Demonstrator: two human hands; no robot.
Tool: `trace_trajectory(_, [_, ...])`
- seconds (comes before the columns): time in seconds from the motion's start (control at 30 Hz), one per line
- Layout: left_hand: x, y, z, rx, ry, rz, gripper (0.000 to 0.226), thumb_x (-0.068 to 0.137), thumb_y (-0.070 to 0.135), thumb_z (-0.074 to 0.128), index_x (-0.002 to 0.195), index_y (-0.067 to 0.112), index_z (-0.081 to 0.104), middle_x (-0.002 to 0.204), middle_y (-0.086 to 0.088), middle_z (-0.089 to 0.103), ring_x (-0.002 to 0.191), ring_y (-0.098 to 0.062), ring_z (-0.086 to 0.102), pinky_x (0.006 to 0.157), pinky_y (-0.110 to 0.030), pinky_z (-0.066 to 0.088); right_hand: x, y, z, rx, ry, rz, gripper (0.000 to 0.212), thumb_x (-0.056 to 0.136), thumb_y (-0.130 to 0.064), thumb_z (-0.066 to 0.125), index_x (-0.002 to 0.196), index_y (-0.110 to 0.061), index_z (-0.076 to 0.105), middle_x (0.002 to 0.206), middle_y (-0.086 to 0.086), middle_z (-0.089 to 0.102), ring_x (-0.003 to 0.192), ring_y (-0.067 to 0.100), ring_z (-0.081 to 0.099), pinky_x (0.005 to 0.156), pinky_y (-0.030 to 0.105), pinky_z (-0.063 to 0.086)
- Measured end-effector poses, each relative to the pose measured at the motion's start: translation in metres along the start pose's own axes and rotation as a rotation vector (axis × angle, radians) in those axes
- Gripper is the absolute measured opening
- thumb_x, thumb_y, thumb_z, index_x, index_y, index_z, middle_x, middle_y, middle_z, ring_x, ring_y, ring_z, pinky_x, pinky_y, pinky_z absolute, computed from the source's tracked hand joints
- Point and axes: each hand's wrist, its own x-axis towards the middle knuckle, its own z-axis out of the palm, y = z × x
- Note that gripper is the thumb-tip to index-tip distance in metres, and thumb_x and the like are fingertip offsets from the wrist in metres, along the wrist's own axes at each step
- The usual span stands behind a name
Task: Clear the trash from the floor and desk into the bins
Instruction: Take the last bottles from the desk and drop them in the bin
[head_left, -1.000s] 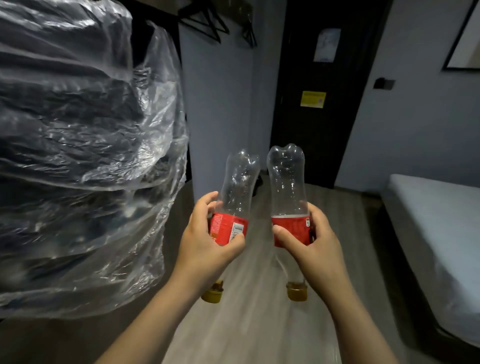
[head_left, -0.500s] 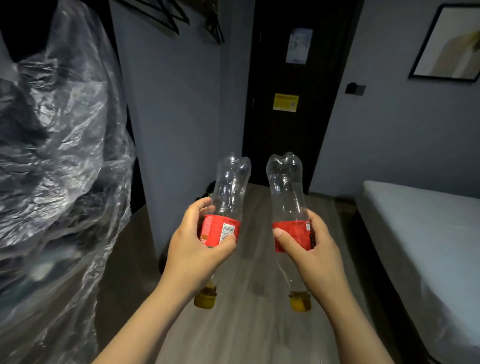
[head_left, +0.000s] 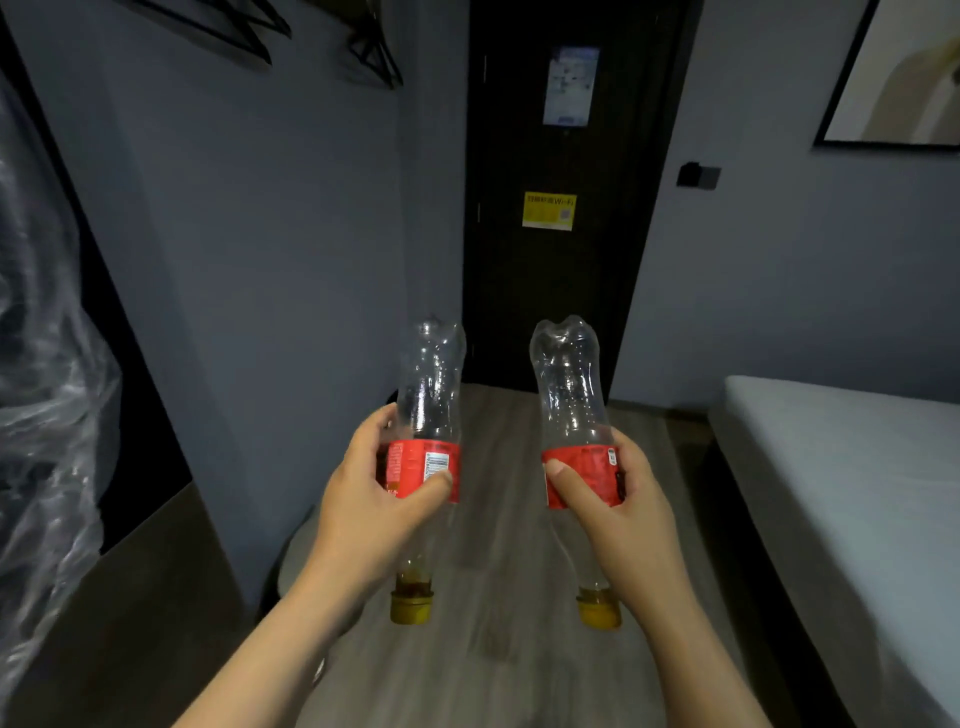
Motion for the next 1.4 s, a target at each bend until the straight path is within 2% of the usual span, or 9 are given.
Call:
trace_trajectory(0.2, [0.063, 0.001, 0.056, 0.041, 0.053, 0.008, 0.07, 0.078, 0.018, 0.073, 0.136, 0.036, 0.038, 0.097, 0.026, 0.055, 0.077, 0.022, 0.055, 0.06, -0.01, 0.044, 0.093, 0.02, -0.019, 0.018, -0.039, -0.007, 0.048, 0.077, -0.036, 0.075, 0.12, -0.038, 0.053, 0.093, -0.014, 0.066, 0.079, -0.003, 0.065, 0.062, 0.011, 0.049])
trace_trajectory(0.3, [0.092, -0.004, 0.076, 0.035, 0.064, -0.009, 0.074, 0.073, 0.026, 0.075, 0.137, 0.036, 0.037, 0.094, 0.032, 0.048, 0.075, 0.024, 0.053, 0.062, -0.011, 0.041, 0.128, 0.034, -0.02, 0.006, -0.067, 0.007, 0.049, 0.077, -0.038, 0.073, 0.121, -0.039, 0.051, 0.095, -0.013, 0.065, 0.079, -0.005, 0.063, 0.06, 0.008, 0.048])
trace_trajectory(0.47, [0.147, -0.018, 0.108, 0.027, 0.064, -0.03, 0.077, 0.064, 0.034, 0.07, 0.135, 0.04, 0.039, 0.094, 0.033, 0.049, 0.078, 0.012, 0.059, 0.056, -0.007, 0.045, 0.187, 0.058, -0.013, -0.011, -0.082, 0.021, 0.05, 0.078, -0.04, 0.071, 0.123, -0.041, 0.049, 0.099, -0.016, 0.062, 0.082, -0.006, 0.061, 0.064, 0.014, 0.048])
trace_trajectory(0.63, [0.218, -0.045, 0.131, 0.012, 0.057, -0.053, 0.081, 0.064, 0.033, 0.073, 0.136, 0.041, 0.037, 0.108, 0.017, 0.055, 0.084, -0.01, 0.062, 0.064, -0.019, 0.047, 0.255, 0.082, 0.009, -0.038, -0.088, 0.023, 0.05, 0.078, -0.04, 0.07, 0.122, -0.042, 0.047, 0.1, -0.018, 0.059, 0.083, -0.009, 0.059, 0.057, 0.009, 0.048])
trace_trajectory(0.7, [0.251, -0.057, 0.135, -0.007, 0.063, -0.064, 0.079, 0.067, 0.029, 0.075, 0.135, 0.041, 0.038, 0.111, 0.014, 0.056, 0.085, -0.01, 0.063, 0.066, -0.021, 0.048, 0.285, 0.089, 0.023, -0.049, -0.089, 0.019, 0.049, 0.078, -0.039, 0.07, 0.121, -0.043, 0.046, 0.1, -0.018, 0.058, 0.083, -0.009, 0.059, 0.056, 0.008, 0.048])
trace_trajectory(0.87, [0.338, -0.08, 0.138, -0.037, 0.069, -0.083, 0.079, 0.065, 0.029, 0.075, 0.133, 0.043, 0.038, 0.101, 0.025, 0.052, 0.084, -0.005, 0.061, 0.07, -0.024, 0.05, 0.363, 0.098, 0.065, -0.055, -0.109, 0.038, 0.05, 0.079, -0.04, 0.07, 0.122, -0.043, 0.046, 0.101, -0.017, 0.059, 0.084, -0.004, 0.061, 0.058, 0.009, 0.049])
trace_trajectory(1.0, [0.403, -0.098, 0.145, -0.013, 0.053, -0.082, 0.075, 0.074, 0.014, 0.074, 0.134, 0.042, 0.037, 0.103, 0.024, 0.053, 0.083, -0.005, 0.06, 0.066, -0.02, 0.049, 0.421, 0.108, 0.097, -0.061, -0.113, 0.055, 0.049, 0.08, -0.038, 0.07, 0.121, -0.044, 0.043, 0.102, -0.018, 0.057, 0.084, 0.002, 0.061, 0.056, 0.006, 0.047])
trace_trajectory(1.23, [0.494, -0.12, 0.17, -0.045, 0.021, -0.125, 0.08, 0.071, 0.019, 0.078, 0.137, 0.041, 0.037, 0.109, 0.019, 0.054, 0.085, -0.008, 0.063, 0.06, -0.012, 0.047, 0.511, 0.137, 0.128, -0.078, -0.117, 0.074, 0.048, 0.08, -0.036, 0.071, 0.12, -0.04, 0.045, 0.097, -0.018, 0.057, 0.08, -0.001, 0.061, 0.054, 0.007, 0.047])
trace_trajectory(1.4, [0.565, -0.132, 0.203, -0.046, 0.029, -0.131, 0.086, 0.06, 0.032, 0.074, 0.136, 0.044, 0.035, 0.112, 0.016, 0.054, 0.087, -0.012, 0.064, 0.072, -0.028, 0.056, 0.592, 0.164, 0.145, -0.063, -0.173, 0.052, 0.037, 0.08, -0.037, 0.07, 0.107, -0.049, 0.047, 0.096, -0.018, 0.058, 0.083, -0.007, 0.06, 0.059, 0.01, 0.047])
